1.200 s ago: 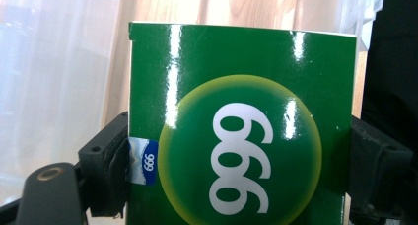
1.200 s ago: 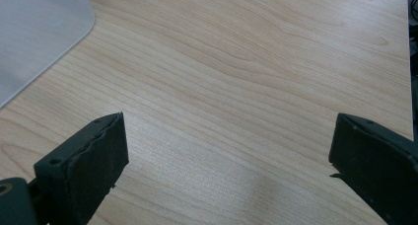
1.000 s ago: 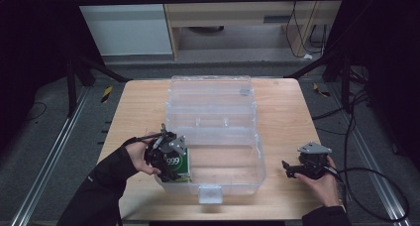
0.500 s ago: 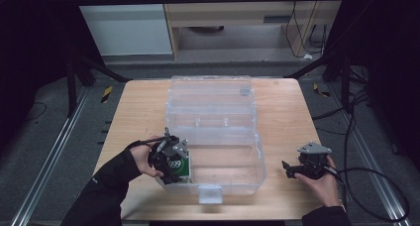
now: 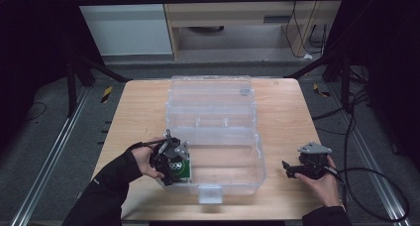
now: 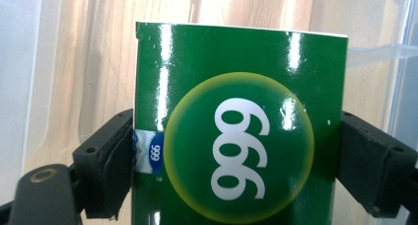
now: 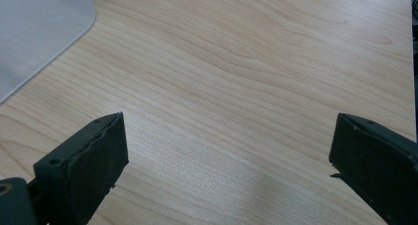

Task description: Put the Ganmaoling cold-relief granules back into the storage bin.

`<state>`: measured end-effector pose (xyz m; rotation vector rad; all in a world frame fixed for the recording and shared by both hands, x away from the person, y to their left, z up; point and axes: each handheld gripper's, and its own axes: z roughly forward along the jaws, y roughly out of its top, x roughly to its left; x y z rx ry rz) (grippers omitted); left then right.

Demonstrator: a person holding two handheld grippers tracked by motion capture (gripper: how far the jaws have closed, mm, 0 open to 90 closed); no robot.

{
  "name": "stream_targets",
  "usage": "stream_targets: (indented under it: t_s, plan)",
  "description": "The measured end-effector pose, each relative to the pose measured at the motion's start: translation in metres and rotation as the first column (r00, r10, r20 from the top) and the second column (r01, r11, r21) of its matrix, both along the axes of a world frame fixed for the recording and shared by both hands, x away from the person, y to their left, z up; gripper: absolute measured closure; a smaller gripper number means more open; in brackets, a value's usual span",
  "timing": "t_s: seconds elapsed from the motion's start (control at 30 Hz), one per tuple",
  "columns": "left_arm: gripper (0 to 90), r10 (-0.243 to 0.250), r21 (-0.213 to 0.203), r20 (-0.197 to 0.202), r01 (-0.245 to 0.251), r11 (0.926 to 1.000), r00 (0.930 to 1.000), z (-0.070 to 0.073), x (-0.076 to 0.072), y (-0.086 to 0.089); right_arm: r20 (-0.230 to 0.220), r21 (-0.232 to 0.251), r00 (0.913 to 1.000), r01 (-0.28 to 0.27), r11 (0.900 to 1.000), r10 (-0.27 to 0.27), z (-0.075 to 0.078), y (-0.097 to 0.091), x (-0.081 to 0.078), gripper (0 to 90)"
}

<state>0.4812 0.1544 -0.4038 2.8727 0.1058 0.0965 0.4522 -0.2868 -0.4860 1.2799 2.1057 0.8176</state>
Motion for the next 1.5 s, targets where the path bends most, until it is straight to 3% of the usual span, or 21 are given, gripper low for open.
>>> stream_targets:
  t_s: [0.23,0.33,0.47,0.8,0.9,1.0,1.03,1.07,1.1,1.13,1.17,1.2,1.23,1.27,1.3,1.33,1.37,1.4,1.43,1.47,1.5]
  plan:
    - [11.7,0.024,-0.054,0.024,-0.023,0.9983,0.9994,0.016,-0.001,0.009,-0.001,0.0,1.0,0.003,1.0,-0.003,0.001,0.0,0.0,1.8]
    - [12.1,0.048,-0.118,0.032,-0.044,0.992,0.9983,0.026,-0.005,0.017,0.0,0.004,1.0,0.005,1.0,-0.005,0.001,0.0,0.0,1.8]
    - [13.5,0.067,-0.144,0.048,-0.06,0.9877,0.9966,0.034,-0.007,0.025,0.001,0.001,1.0,0.008,1.0,-0.008,0.001,-0.001,0.0,1.8]
    - [21.9,0.2,-0.252,0.093,-0.172,0.9524,0.9754,0.049,-0.016,0.067,0.001,0.002,0.9999,0.013,0.9999,-0.013,0.001,-0.002,-0.001,1.9]
    - [23.7,0.262,-0.279,0.091,-0.228,0.9327,0.9607,0.046,-0.018,0.082,0.0,0.003,0.9999,0.015,0.9999,-0.015,0.001,-0.002,-0.002,1.9]
    - [24.1,0.341,-0.298,0.075,-0.305,0.9046,0.9371,0.036,-0.018,0.101,0.003,0.005,0.9999,0.016,0.9999,-0.016,0.001,-0.003,-0.002,1.9]
    - [24.4,0.341,-0.298,0.075,-0.305,0.9046,0.9371,0.036,-0.018,0.101,0.003,0.005,0.9999,0.016,0.9999,-0.016,0.001,-0.003,-0.002,1.9]
    - [24.9,0.381,-0.314,0.064,-0.343,0.8851,0.9224,0.03,-0.018,0.11,0.004,0.003,0.9999,0.016,0.9999,-0.016,0.0,-0.003,-0.001,1.8]
    - [25.1,0.399,-0.323,0.057,-0.361,0.8748,0.9152,0.026,-0.017,0.114,0.004,0.004,0.9998,0.017,0.9998,-0.017,0.0,-0.003,-0.002,1.9]
    - [25.2,0.399,-0.323,0.057,-0.361,0.8748,0.9152,0.026,-0.017,0.114,0.004,0.004,0.9998,0.017,0.9998,-0.017,0.0,-0.003,-0.002,1.9]
    - [25.2,0.42,-0.331,0.05,-0.382,0.863,0.9061,0.023,-0.017,0.117,0.005,0.003,0.9999,0.016,0.9999,-0.016,0.0,-0.003,-0.002,1.9]
    - [25.2,0.46,-0.341,0.037,-0.421,0.8403,0.8871,0.015,-0.016,0.124,0.006,0.001,0.9998,0.017,0.9998,-0.017,0.0,-0.003,-0.002,1.9]
    - [25.1,0.46,-0.341,0.037,-0.421,0.8403,0.8871,0.015,-0.016,0.124,0.006,0.001,0.9998,0.017,0.9998,-0.017,0.0,-0.003,-0.002,1.9]
    - [24.6,0.498,-0.357,0.03,-0.456,0.8155,0.8668,0.007,-0.014,0.13,0.007,0.001,0.9998,0.018,0.9998,-0.018,0.0,-0.003,-0.002,1.9]
    - [24.6,0.514,-0.363,0.023,-0.472,0.8034,0.8574,0.003,-0.014,0.133,0.008,0.001,0.9998,0.018,0.9998,-0.018,0.0,-0.003,-0.002,1.8]
    - [24.5,0.514,-0.363,0.023,-0.472,0.8034,0.8574,0.003,-0.014,0.133,0.008,0.001,0.9998,0.018,0.9998,-0.018,0.0,-0.003,-0.002,1.8]
    - [24.3,0.545,-0.388,-0.004,-0.504,0.7715,0.8382,-0.006,-0.012,0.138,0.008,0.002,0.9998,0.021,0.9998,-0.021,0.0,-0.004,-0.002,1.8]
    - [24.2,0.545,-0.388,-0.004,-0.504,0.7715,0.8382,-0.006,-0.012,0.138,0.008,0.002,0.9998,0.021,0.9998,-0.021,0.0,-0.004,-0.002,1.8]
    - [24.2,0.567,-0.398,-0.011,-0.524,0.7533,0.8237,-0.01,-0.012,0.141,0.008,0.002,0.9997,0.021,0.9998,-0.021,0.0,-0.004,-0.002,1.8]
    - [23.6,0.603,-0.407,-0.016,-0.556,0.7244,0.7973,-0.017,-0.01,0.145,0.007,0.004,0.9997,0.024,0.9997,-0.024,0.0,-0.004,-0.002,1.8]
    - [23.2,0.603,-0.407,-0.016,-0.556,0.7244,0.7973,-0.017,-0.01,0.145,0.007,0.004,0.9997,0.024,0.9997,-0.024,0.0,-0.004,-0.002,1.8]
